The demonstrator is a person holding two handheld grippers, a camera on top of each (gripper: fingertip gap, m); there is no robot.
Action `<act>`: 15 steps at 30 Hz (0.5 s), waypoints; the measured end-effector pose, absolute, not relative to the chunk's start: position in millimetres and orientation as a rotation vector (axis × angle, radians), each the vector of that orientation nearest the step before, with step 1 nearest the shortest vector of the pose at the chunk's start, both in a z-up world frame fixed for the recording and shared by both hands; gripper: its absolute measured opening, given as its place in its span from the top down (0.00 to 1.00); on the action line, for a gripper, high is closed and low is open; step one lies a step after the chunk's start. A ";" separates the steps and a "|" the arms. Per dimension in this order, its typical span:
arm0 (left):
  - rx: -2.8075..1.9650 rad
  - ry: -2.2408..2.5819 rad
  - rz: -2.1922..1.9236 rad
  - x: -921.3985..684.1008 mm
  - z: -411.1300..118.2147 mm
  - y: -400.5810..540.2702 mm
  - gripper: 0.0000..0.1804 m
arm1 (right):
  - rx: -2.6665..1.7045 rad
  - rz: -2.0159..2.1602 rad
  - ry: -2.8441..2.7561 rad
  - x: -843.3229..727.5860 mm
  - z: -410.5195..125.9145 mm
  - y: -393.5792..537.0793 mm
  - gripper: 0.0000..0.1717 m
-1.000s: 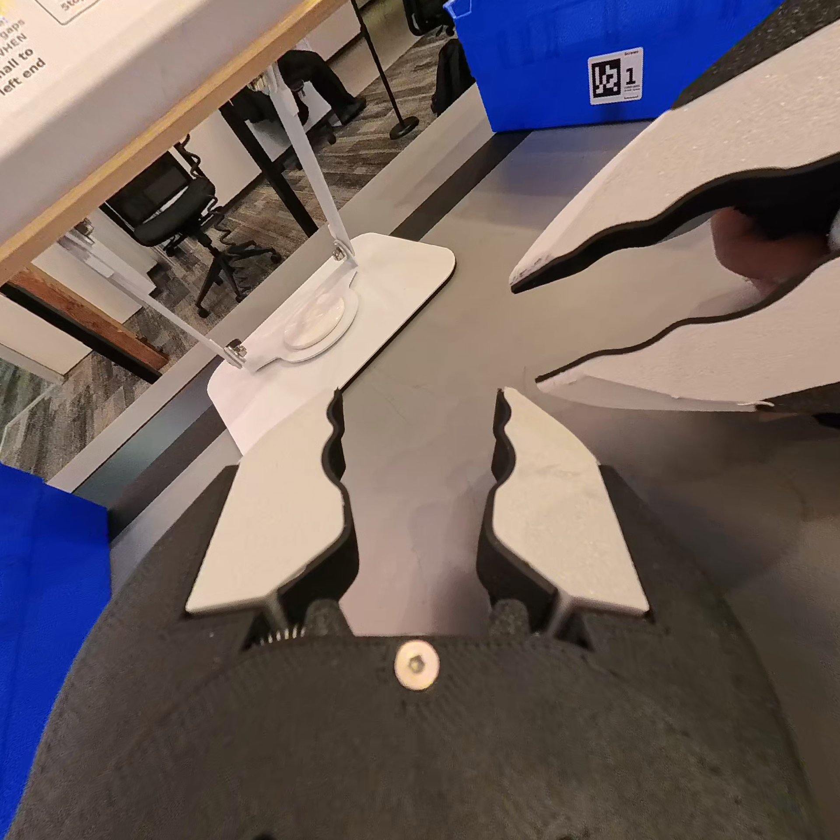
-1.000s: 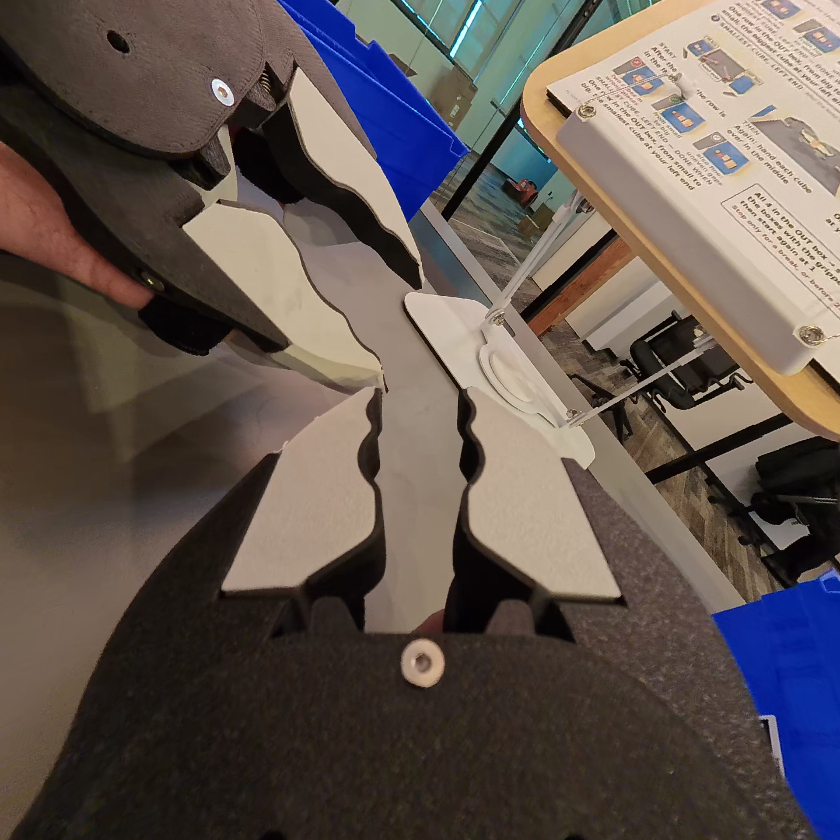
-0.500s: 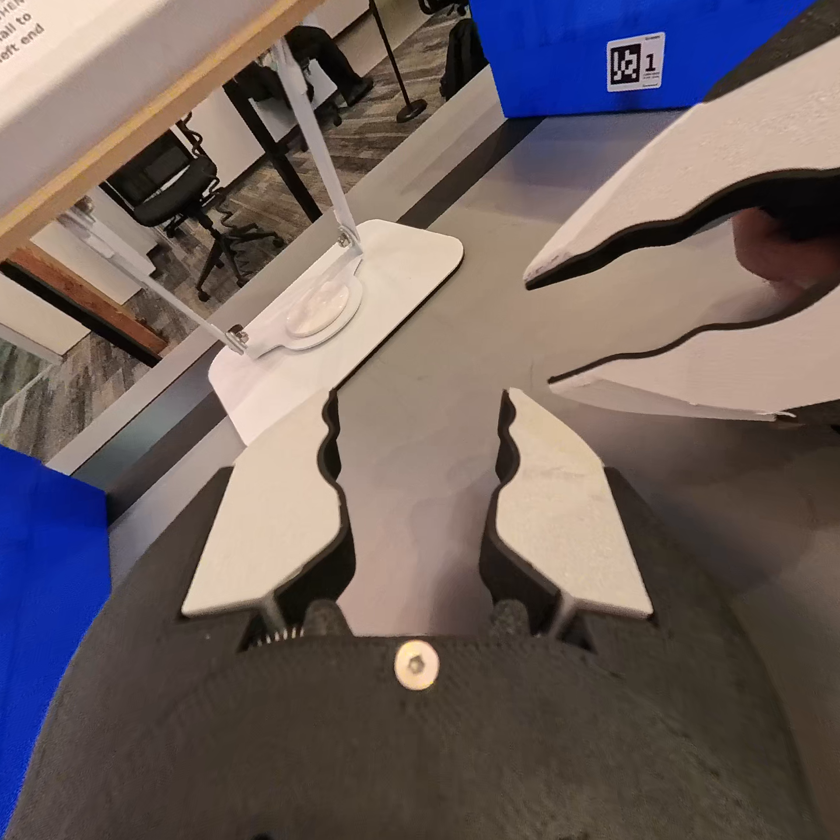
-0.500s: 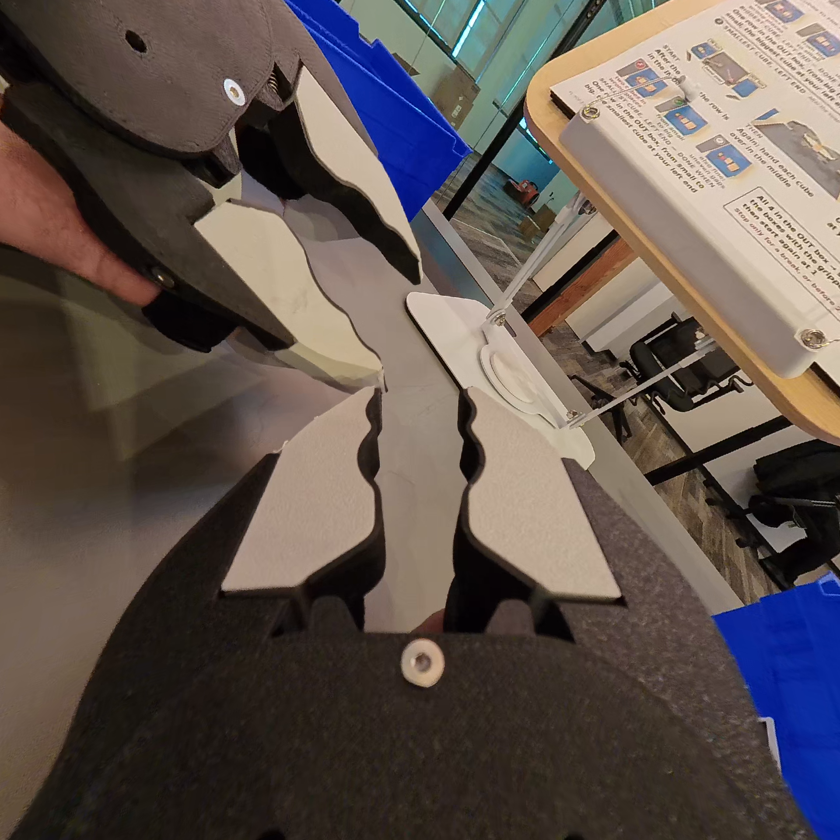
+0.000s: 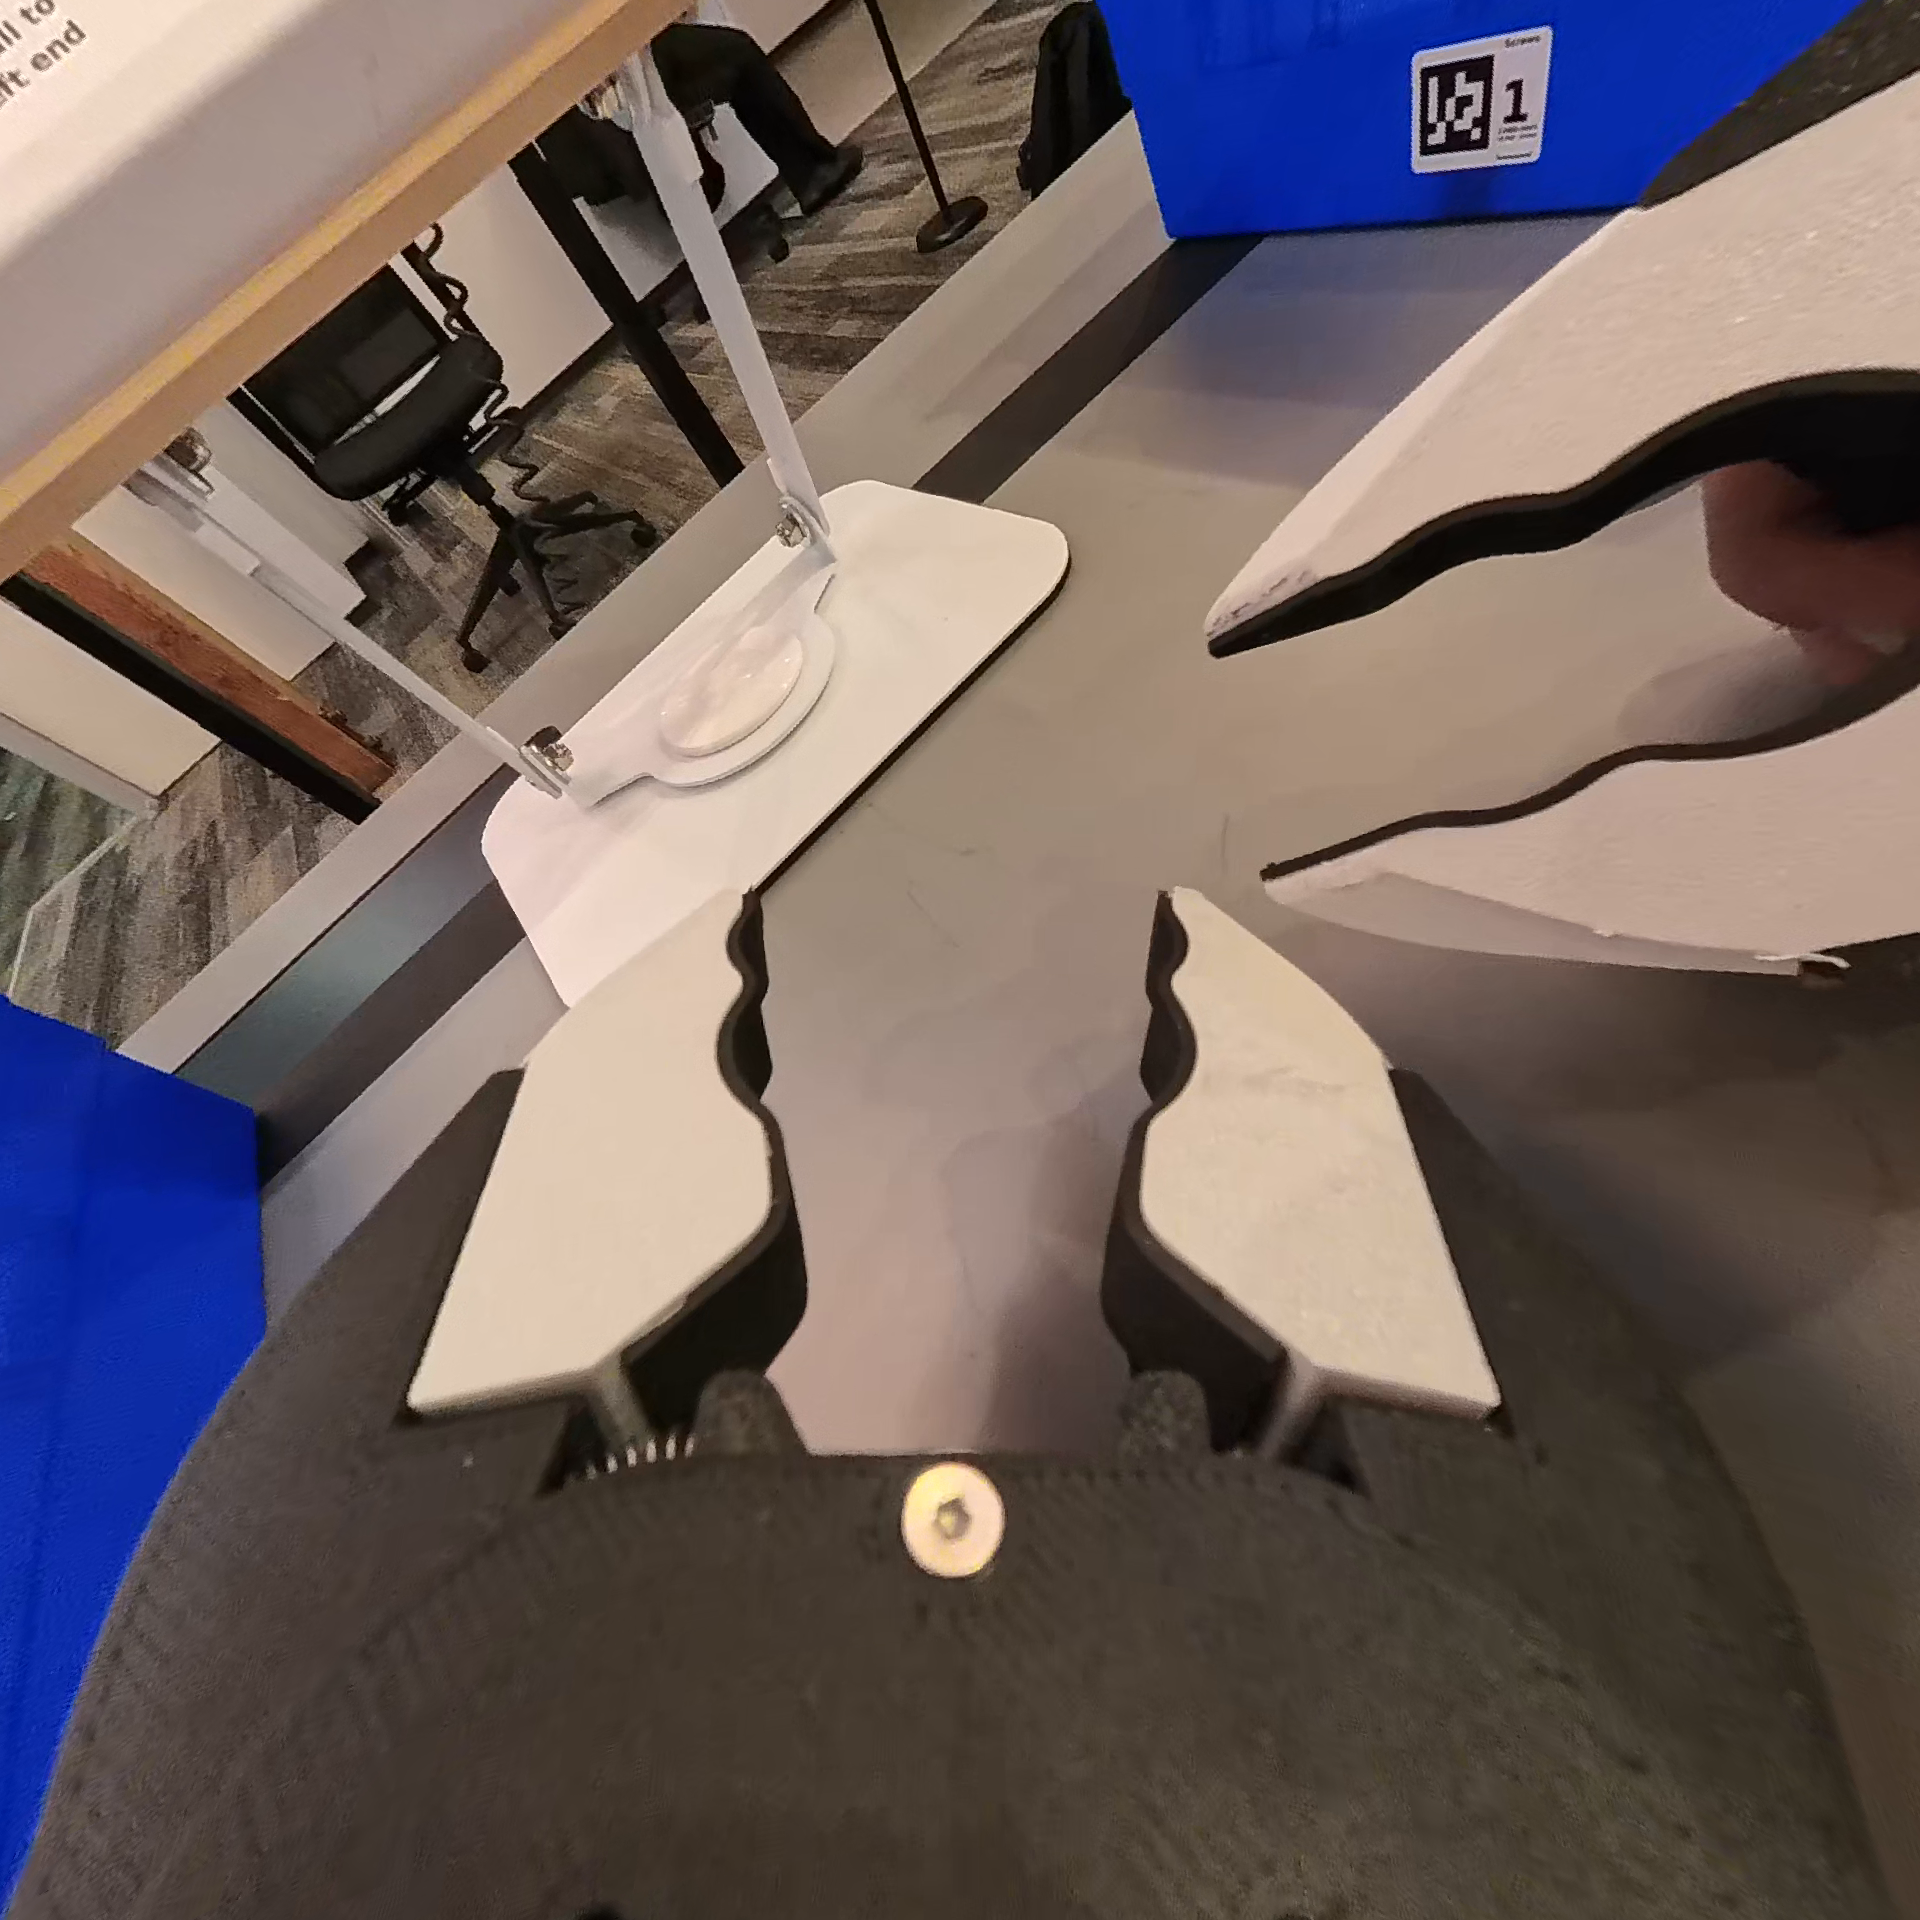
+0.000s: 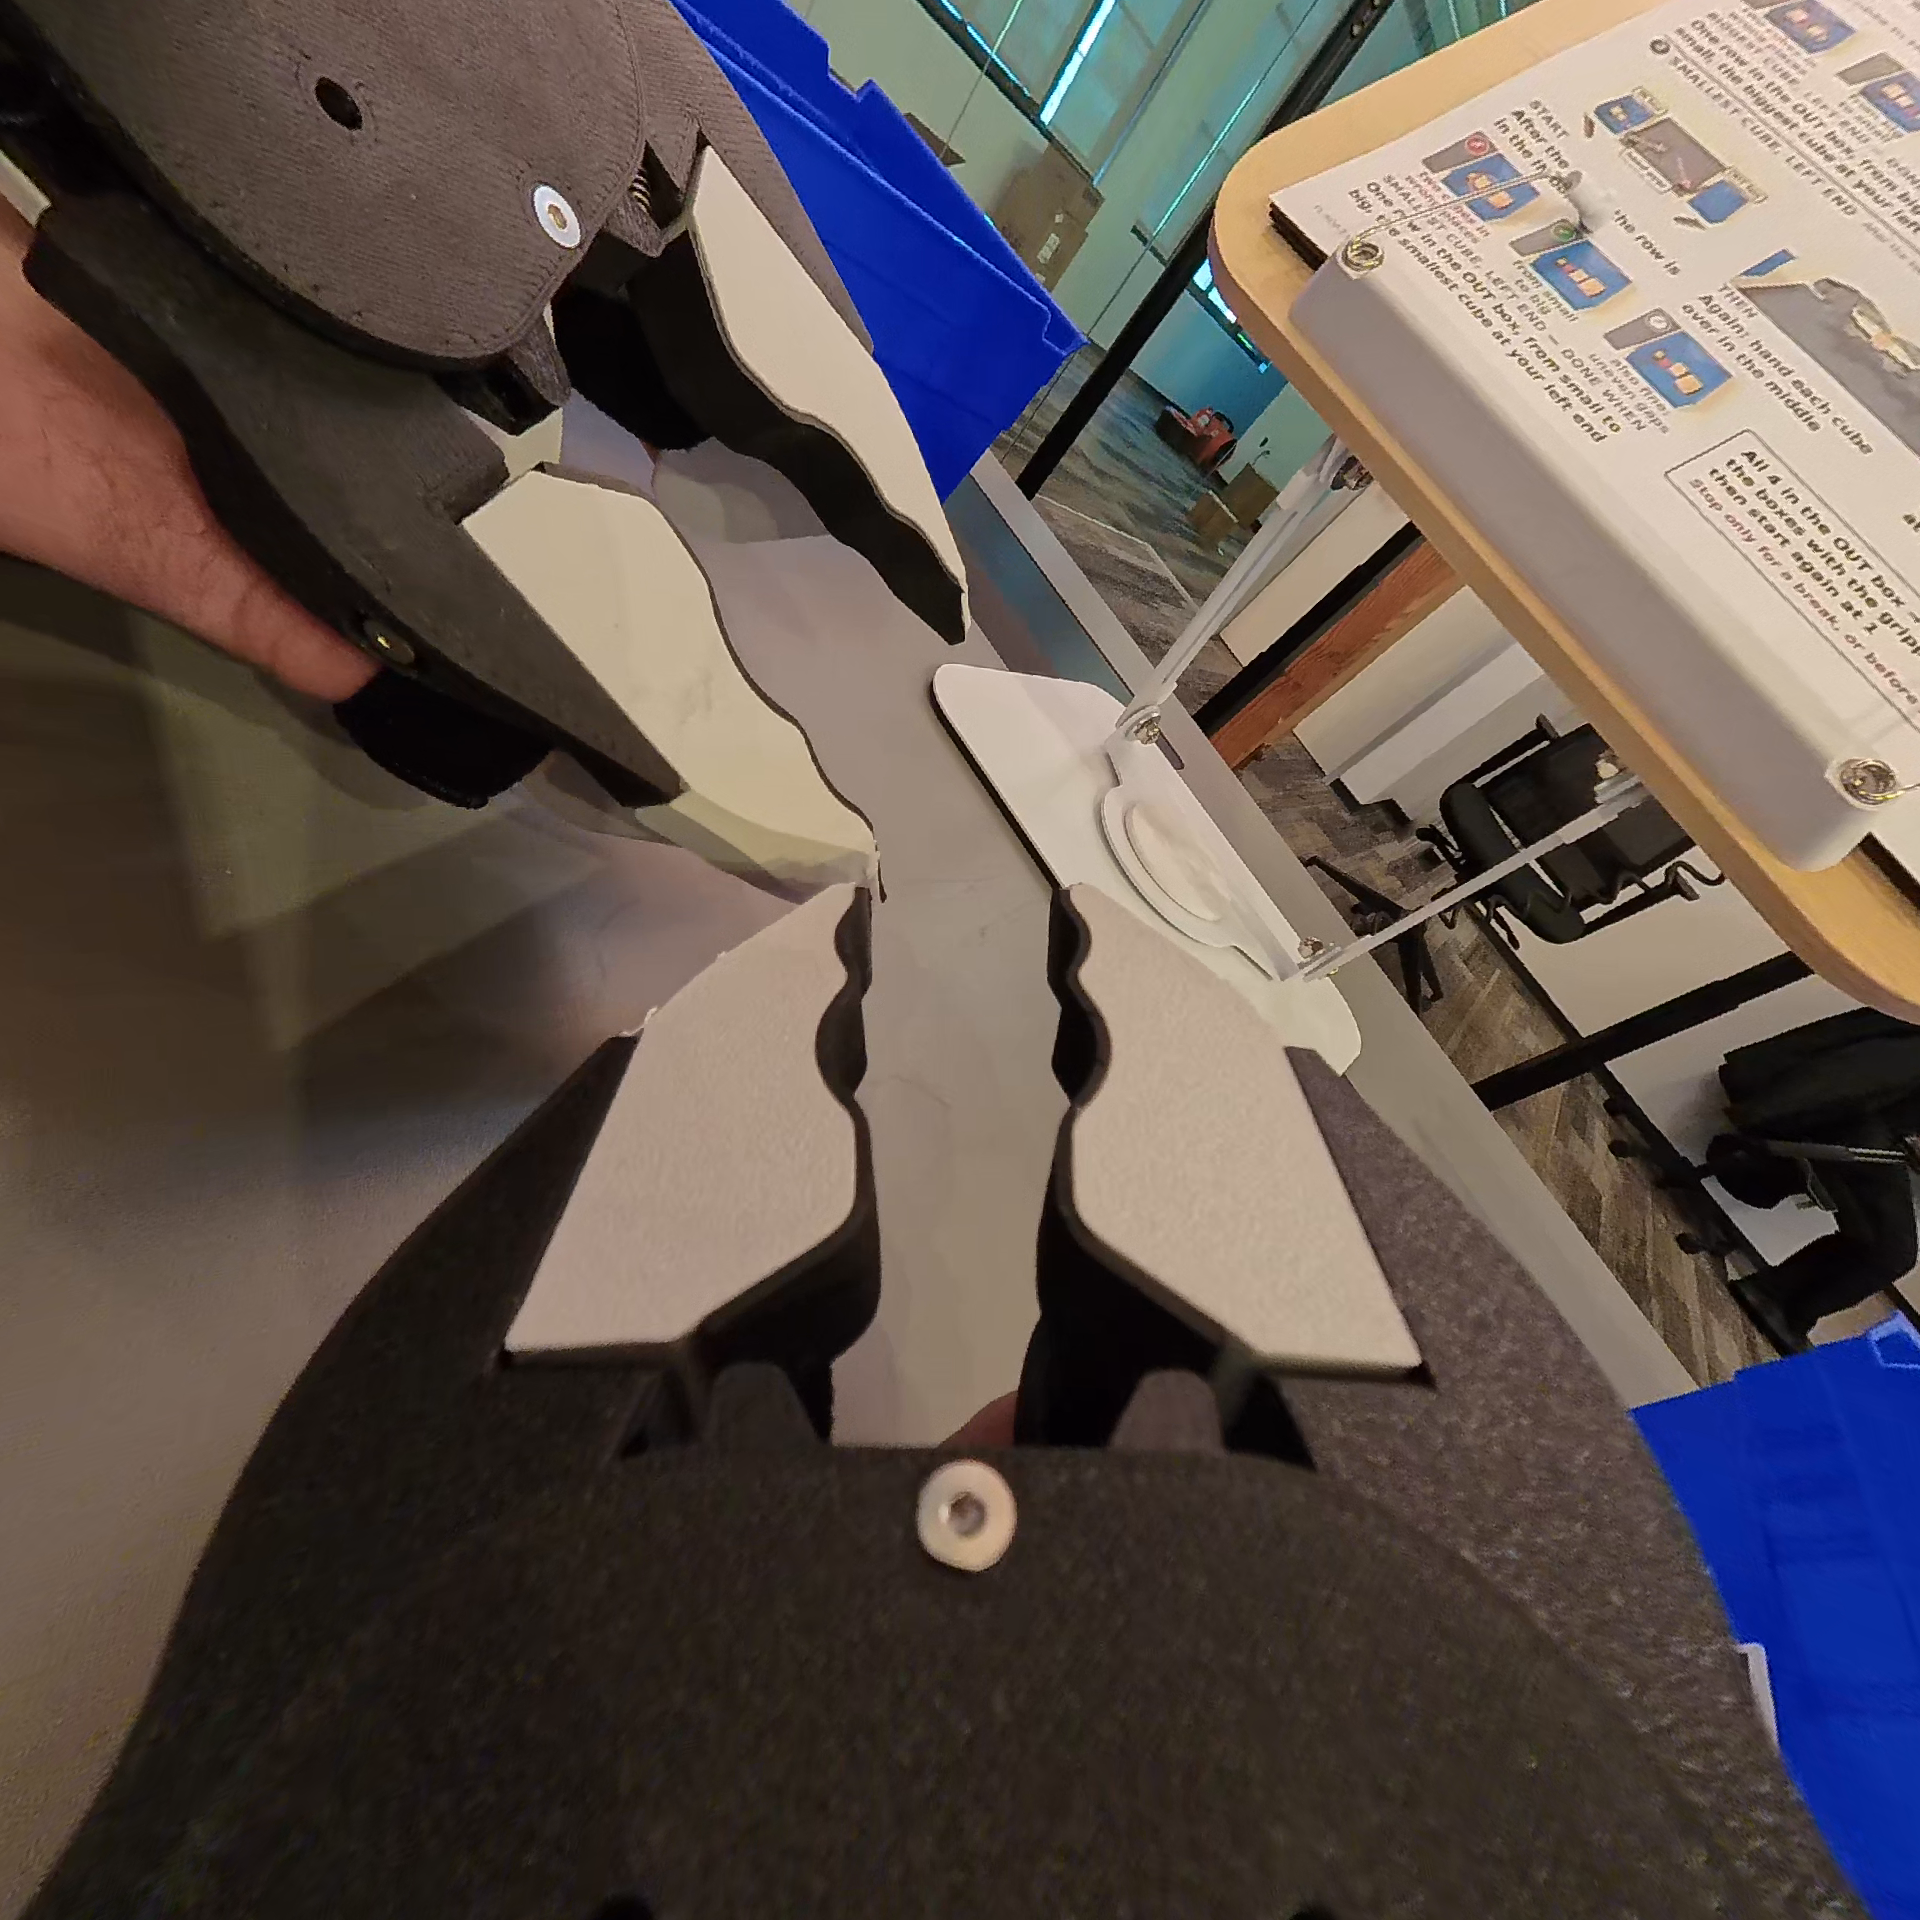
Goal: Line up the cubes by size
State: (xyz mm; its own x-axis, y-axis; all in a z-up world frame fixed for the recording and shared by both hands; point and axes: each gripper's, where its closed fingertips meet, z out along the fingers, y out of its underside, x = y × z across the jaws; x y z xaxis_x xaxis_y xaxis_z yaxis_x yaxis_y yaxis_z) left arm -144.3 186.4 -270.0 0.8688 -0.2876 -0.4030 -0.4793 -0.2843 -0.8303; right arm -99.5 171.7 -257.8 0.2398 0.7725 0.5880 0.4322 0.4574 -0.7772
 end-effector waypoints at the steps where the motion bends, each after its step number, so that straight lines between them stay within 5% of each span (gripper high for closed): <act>1: -1.888 0.572 0.208 -144.1 -270.1 186.2 0.61 | -1.160 0.324 -1.388 -99.6 -257.8 171.8 0.81; 15: -1.886 0.514 0.197 -151.2 -263.7 182.1 0.63 | -1.163 0.320 -1.388 -100.2 -258.0 172.6 0.81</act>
State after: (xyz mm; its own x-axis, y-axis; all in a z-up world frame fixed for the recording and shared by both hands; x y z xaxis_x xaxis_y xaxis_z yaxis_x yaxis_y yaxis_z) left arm -151.2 182.1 -263.7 0.8913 -0.2548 -0.3750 -0.4403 -0.2890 -0.8501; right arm -100.2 172.6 -258.0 0.2411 0.7715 0.5888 0.4359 0.4559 -0.7759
